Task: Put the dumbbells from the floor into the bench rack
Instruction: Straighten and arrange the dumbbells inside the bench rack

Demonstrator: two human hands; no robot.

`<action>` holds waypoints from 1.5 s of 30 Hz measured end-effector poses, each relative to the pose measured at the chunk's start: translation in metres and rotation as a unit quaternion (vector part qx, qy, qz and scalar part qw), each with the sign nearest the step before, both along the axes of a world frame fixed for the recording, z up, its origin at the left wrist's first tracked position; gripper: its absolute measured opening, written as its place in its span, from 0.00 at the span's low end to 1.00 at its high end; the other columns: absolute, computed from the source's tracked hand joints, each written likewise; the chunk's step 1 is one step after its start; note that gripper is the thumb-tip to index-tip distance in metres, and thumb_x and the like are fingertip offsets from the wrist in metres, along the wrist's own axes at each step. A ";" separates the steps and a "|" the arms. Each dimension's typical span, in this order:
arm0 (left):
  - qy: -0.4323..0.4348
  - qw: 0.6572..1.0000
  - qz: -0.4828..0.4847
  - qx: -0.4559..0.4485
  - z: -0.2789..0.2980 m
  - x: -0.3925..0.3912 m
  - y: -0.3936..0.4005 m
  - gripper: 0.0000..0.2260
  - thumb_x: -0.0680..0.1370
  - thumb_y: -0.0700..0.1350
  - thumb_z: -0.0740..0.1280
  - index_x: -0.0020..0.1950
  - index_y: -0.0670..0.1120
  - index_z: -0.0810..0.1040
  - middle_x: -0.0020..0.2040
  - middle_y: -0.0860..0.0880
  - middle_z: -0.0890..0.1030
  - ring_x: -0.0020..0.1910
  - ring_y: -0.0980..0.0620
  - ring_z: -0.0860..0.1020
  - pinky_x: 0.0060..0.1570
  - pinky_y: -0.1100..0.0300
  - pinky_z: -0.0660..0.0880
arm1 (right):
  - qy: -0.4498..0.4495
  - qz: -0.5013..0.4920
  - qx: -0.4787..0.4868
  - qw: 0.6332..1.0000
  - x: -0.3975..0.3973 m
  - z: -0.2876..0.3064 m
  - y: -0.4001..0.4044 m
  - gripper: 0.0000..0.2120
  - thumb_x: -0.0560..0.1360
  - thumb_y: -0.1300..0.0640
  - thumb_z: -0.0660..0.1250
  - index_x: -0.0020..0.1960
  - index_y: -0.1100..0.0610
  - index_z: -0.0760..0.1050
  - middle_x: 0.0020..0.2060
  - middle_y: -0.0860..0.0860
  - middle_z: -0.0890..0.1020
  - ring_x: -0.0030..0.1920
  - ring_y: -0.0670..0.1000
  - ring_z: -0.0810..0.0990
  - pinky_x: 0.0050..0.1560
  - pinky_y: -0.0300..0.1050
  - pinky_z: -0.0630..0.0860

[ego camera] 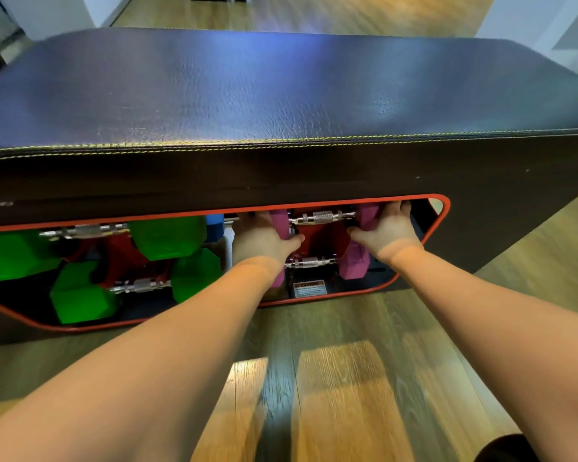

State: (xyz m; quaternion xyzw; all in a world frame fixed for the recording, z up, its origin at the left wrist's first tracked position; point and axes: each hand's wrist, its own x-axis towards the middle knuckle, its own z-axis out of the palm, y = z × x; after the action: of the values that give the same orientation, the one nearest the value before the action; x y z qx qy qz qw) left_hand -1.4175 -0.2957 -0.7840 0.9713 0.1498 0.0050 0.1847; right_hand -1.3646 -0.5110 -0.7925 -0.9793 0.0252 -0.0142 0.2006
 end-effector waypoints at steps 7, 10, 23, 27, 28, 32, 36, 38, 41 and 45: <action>0.008 1.000 -0.007 0.012 0.002 0.001 0.000 0.37 0.71 0.67 0.67 0.67 0.41 0.68 0.61 0.42 0.74 0.58 0.43 0.75 0.45 0.57 0.70 | 0.018 0.016 -0.048 0.999 0.006 -0.007 -0.005 0.46 0.65 0.32 0.67 0.73 0.59 0.64 0.72 0.60 0.58 0.70 0.63 0.58 0.69 0.54 0.63; 0.013 1.000 -0.002 0.019 0.002 -0.001 -0.002 0.36 0.72 0.67 0.66 0.67 0.41 0.67 0.60 0.42 0.74 0.56 0.43 0.75 0.43 0.57 0.69 | 0.017 0.013 -0.041 0.999 0.008 -0.009 -0.006 0.48 0.66 0.34 0.69 0.76 0.59 0.59 0.74 0.61 0.57 0.73 0.64 0.55 0.71 0.55 0.60; 0.060 0.979 0.019 -0.192 -0.004 -0.014 0.023 0.32 0.64 0.76 0.65 0.46 0.47 0.71 0.43 0.51 0.77 0.45 0.48 0.75 0.52 0.54 0.75 | 0.039 -0.032 0.310 0.949 -0.001 -0.013 -0.025 0.61 0.56 0.40 0.81 0.75 0.57 0.47 0.69 0.52 0.70 0.69 0.52 0.70 0.70 0.47 0.66; 0.117 0.947 0.039 -0.298 -0.033 -0.016 0.033 0.49 0.52 0.79 0.67 0.64 0.50 0.74 0.63 0.49 0.78 0.59 0.49 0.76 0.64 0.56 0.68 | 0.226 -0.096 0.347 0.905 -0.003 -0.030 -0.028 0.67 0.42 0.31 0.80 0.73 0.54 0.59 0.63 0.49 0.77 0.63 0.54 0.76 0.59 0.54 0.75; 0.116 0.945 0.031 -0.305 -0.038 -0.017 0.034 0.48 0.54 0.76 0.71 0.67 0.51 0.71 0.67 0.50 0.74 0.63 0.51 0.73 0.66 0.58 0.65 | 0.263 -0.076 0.283 0.919 -0.005 -0.035 -0.029 0.61 0.46 0.33 0.81 0.72 0.54 0.61 0.62 0.49 0.77 0.63 0.54 0.76 0.58 0.53 0.76; 0.187 0.953 -0.044 -0.233 -0.052 -0.013 0.031 0.33 0.68 0.59 0.76 0.69 0.50 0.70 0.61 0.50 0.67 0.59 0.52 0.66 0.63 0.60 0.61 | 0.292 0.027 0.013 0.956 -0.010 -0.048 -0.024 0.52 0.62 0.44 0.79 0.75 0.55 0.53 0.67 0.56 0.70 0.66 0.58 0.72 0.64 0.51 0.73; 0.216 0.967 -0.031 -0.129 -0.084 0.003 0.015 0.44 0.58 0.74 0.69 0.68 0.52 0.70 0.65 0.45 0.70 0.60 0.45 0.73 0.66 0.51 0.69 | 0.294 0.049 -0.035 0.954 0.002 -0.061 -0.010 0.53 0.66 0.45 0.77 0.77 0.57 0.47 0.70 0.60 0.60 0.71 0.62 0.62 0.71 0.54 0.66; 0.227 0.969 -0.006 -0.099 -0.111 0.011 0.007 0.46 0.54 0.75 0.67 0.66 0.51 0.71 0.62 0.45 0.74 0.55 0.44 0.76 0.60 0.48 0.74 | 0.298 0.038 -0.035 0.953 0.007 -0.071 -0.006 0.55 0.66 0.44 0.76 0.77 0.56 0.42 0.70 0.61 0.58 0.71 0.64 0.62 0.71 0.55 0.65; 0.255 0.965 0.006 -0.064 -0.112 0.017 -0.008 0.36 0.62 0.72 0.68 0.58 0.46 0.74 0.56 0.45 0.77 0.55 0.43 0.75 0.56 0.48 0.74 | 0.292 0.053 -0.037 0.954 0.009 -0.077 0.001 0.50 0.72 0.47 0.72 0.77 0.61 0.41 0.71 0.62 0.55 0.73 0.63 0.57 0.73 0.52 0.61; 0.290 0.956 0.028 -0.039 -0.127 0.034 -0.021 0.44 0.52 0.78 0.62 0.54 0.47 0.76 0.51 0.47 0.78 0.52 0.44 0.76 0.55 0.47 0.73 | 0.284 0.029 -0.034 0.958 0.017 -0.093 0.008 0.51 0.68 0.45 0.75 0.77 0.52 0.44 0.69 0.60 0.56 0.69 0.64 0.63 0.71 0.55 0.65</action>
State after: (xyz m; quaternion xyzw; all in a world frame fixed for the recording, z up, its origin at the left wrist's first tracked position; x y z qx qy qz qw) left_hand -1.3833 -0.3164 -0.9110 0.9186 0.2242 -0.2773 0.1706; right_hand -1.3478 -0.5028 -0.8853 -0.9494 0.0521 0.2698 0.1521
